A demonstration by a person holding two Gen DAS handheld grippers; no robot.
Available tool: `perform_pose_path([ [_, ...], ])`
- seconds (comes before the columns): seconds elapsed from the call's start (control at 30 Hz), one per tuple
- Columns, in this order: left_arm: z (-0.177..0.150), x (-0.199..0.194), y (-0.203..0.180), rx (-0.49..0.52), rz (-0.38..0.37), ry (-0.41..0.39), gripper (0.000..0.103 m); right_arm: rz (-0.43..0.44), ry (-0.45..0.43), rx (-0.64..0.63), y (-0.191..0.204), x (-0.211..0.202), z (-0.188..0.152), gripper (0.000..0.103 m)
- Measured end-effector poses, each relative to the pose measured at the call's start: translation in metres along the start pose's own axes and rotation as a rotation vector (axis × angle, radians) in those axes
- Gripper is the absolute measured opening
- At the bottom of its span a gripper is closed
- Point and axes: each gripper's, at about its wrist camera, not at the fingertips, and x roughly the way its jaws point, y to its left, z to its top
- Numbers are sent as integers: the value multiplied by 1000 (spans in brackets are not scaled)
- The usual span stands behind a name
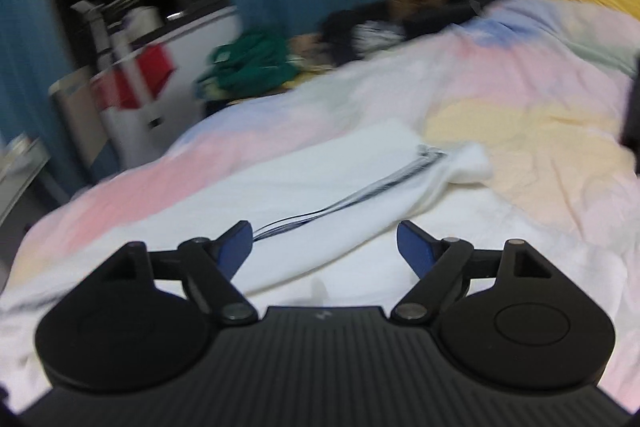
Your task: Fold clothes
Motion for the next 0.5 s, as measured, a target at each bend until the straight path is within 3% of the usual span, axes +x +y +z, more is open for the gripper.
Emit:
perform_pose_path([
  [0.13, -1, -22, 17, -87, -29, 48, 99, 45, -16, 22, -2, -11, 1, 83],
  [0.23, 4, -40, 37, -149, 38, 27, 99, 18, 6, 64, -16, -5, -2, 83],
  [0.5, 2, -59, 123, -562, 151, 72, 99, -47, 46, 171, -42, 7, -10, 83],
])
